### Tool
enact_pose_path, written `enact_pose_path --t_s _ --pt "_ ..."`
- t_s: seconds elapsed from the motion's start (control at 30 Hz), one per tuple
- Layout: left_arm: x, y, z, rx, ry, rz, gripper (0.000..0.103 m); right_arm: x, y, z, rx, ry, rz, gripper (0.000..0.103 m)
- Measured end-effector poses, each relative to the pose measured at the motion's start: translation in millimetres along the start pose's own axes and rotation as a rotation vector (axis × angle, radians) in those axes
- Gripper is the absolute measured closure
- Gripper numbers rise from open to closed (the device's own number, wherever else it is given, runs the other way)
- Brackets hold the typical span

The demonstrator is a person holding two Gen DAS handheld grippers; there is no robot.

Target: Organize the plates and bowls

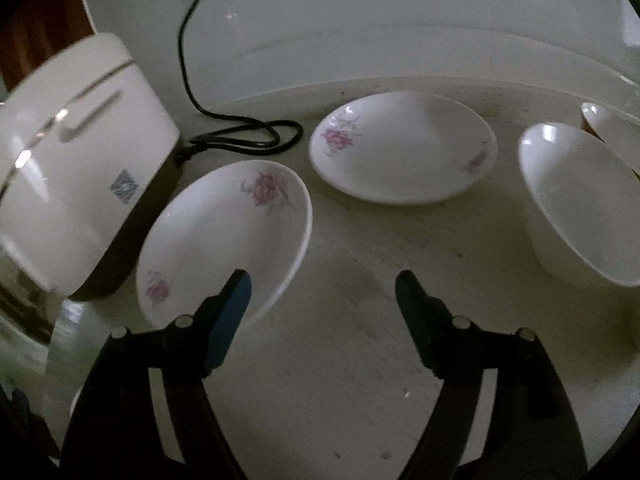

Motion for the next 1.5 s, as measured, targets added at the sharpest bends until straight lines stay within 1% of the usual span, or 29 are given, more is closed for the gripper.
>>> enact_pose_path --t_s 0.1,0.2,0.3,0.37,0.47,0.6,0.73,0.83,0.9,0.97,1.03,1.1,1.13,1.2,1.27,1.37,1.4,1.43,1.47,1.5 --pt "0.6 -1.2 3.3 0.022 0.002 -0.002 0.000 5.8 1.4 -5.7 -0.015 -0.057 -0.020 0.025" --pt "0.4 -3.1 8.0 0.042 -0.007 -0.010 0.000 5.8 0.1 -7.7 -0.049 -0.091 -0.026 0.019" --pt "-0.1 -3.7 7.7 0.042 -0.004 -0.014 0.000 4.4 -3.0 -6.9 -0.134 -0.166 -0.019 0.018" --pt "-1.2 -3.1 5.7 0.034 -0.001 -0.008 0.000 -1.3 -6.0 -2.3 -0.168 -0.189 -0.004 0.017" --pt "0.0 -3.1 4.8 0.030 -0.001 -0.016 0.000 -11.1 -16.3 13.2 -0.186 -0.194 -0.012 0.017" --pt "4.4 -6.0 9.2 0.049 -0.006 -0.042 0.000 -26.3 -35.9 47.5 -0.174 -0.189 -0.001 0.017" --pt "8.6 -11.2 17.6 0.091 -0.014 -0.070 0.000 -40.0 -51.7 82.9 -0.139 -0.182 -0.005 0.017" --pt "12.8 -16.8 26.8 0.138 -0.025 -0.103 0.000 -47.1 -58.1 101.0 -0.137 -0.187 -0.003 0.018" --pt "15.2 -20.2 34.2 0.172 -0.036 -0.120 0.000 -51.1 -60.7 110.2 -0.132 -0.179 0.003 0.026" --pt "18.9 -24.7 43.3 0.204 -0.075 -0.148 0.000 -52.0 -62.0 113.5 -0.115 -0.123 0.002 0.048" --pt "24.7 -32.2 53.5 0.232 -0.137 -0.202 0.000 -50.0 -62.2 112.4 -0.104 -0.030 -0.009 0.052" --pt "31.9 -42.9 63.5 0.257 -0.195 -0.279 0.000 -49.5 -60.7 112.0 -0.096 0.027 -0.010 0.054" --pt "33.9 -47.5 67.0 0.265 -0.217 -0.308 0.000 -49.5 -60.6 111.1 -0.096 0.055 -0.010 0.056" --pt "37.1 -55.0 74.9 0.280 -0.263 -0.356 0.000 -48.5 -61.5 109.2 -0.106 0.111 -0.020 0.057" --pt "38.3 -60.4 81.6 0.298 -0.293 -0.385 0.000 -47.3 -60.9 110.4 -0.096 0.157 -0.027 0.057" --pt "43.5 -66.1 84.3 0.288 -0.307 -0.428 0.000 -45.7 -60.7 117.8 -0.060 0.212 -0.043 0.059" --pt "47.1 -67.3 83.9 0.279 -0.304 -0.446 0.000 -45.8 -61.2 119.1 -0.052 0.224 -0.049 0.062" --pt "48.5 -66.9 81.9 0.271 -0.297 -0.454 0.000 -43.2 -59.0 119.7 -0.047 0.219 -0.053 0.076" --pt "52.6 -67.9 81.1 0.261 -0.286 -0.467 0.000 -42.3 -59.9 121.7 -0.049 0.189 -0.056 0.081" --pt "57.8 -69.0 80.5 0.255 -0.277 -0.481 0.000 -42.2 -61.1 119.0 -0.057 0.185 -0.055 0.081"
Point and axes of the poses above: each gripper's, at about its wrist camera, not at the fingertips, and x roughly the way its jaws point, z to its right, y to its top, the point moved 3 cm from there along x, roughly the way its jaws point, and after that the axes turned 15 degrees about -y, right-handed, at the moved point
